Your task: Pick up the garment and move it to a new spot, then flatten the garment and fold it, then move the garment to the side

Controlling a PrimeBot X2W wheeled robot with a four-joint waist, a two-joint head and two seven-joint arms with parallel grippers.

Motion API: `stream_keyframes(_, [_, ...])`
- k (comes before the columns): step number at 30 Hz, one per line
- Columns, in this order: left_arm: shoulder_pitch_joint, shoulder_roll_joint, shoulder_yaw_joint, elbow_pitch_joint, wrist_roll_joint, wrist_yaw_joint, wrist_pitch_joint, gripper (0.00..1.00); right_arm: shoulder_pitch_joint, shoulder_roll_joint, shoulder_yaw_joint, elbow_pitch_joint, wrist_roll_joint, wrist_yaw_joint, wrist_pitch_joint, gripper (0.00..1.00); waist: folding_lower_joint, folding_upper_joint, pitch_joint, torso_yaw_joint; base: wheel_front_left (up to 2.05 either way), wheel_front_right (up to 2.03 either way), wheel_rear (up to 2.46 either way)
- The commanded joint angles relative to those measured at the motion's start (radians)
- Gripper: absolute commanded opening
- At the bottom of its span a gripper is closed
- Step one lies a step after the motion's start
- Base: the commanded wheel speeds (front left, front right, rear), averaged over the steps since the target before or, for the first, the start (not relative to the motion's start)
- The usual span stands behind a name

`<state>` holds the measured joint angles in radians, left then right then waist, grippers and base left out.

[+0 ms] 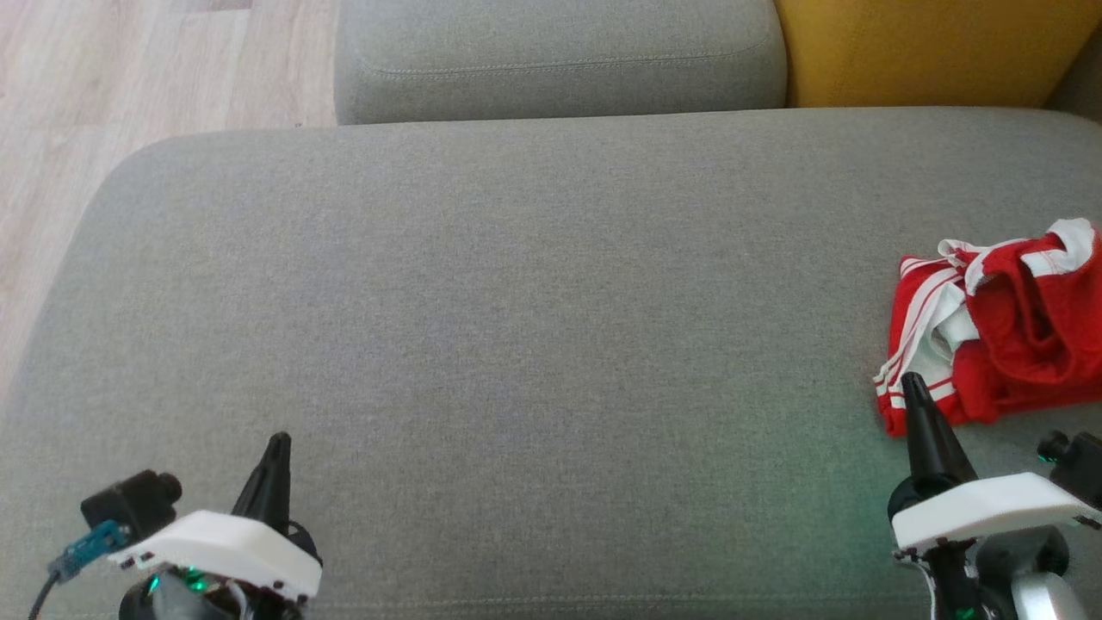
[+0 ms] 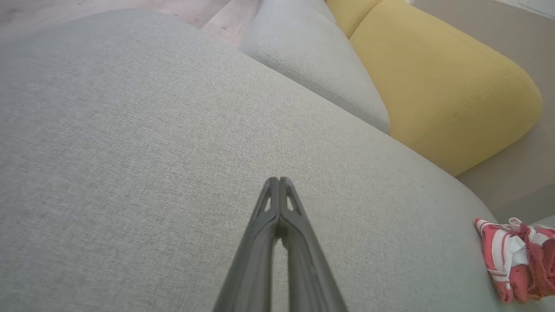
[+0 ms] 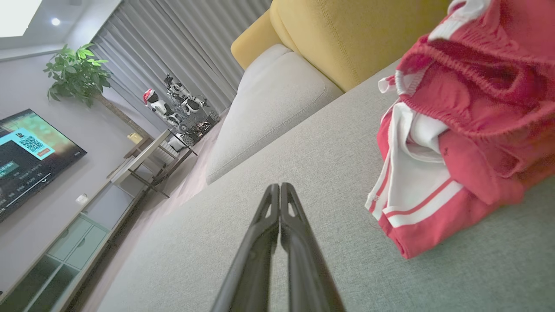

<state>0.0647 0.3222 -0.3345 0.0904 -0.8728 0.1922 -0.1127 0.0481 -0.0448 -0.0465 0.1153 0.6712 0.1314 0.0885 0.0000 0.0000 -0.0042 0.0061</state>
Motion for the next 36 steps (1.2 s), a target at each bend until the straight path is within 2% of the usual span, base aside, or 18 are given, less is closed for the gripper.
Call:
stream_keyframes(1, [-0.059,0.004,0.043,-0.022,-0.027,-0.013,0.007,0.0,-0.057,-0.011,-0.001,-0.027,0.035,0.0,-0.001,0.0,0.0,0.0,0.0,0.0,0.0,0.0,0.0])
stream_keyframes(36, [-0.106,-0.104,0.203,0.052,-0.337,-0.145,0.09,0.0,-0.098,-0.014,-0.022,0.039,0.423,0.0,0.004,0.0,0.0,0.0,0.003,-0.003,0.0,0.0,0.0])
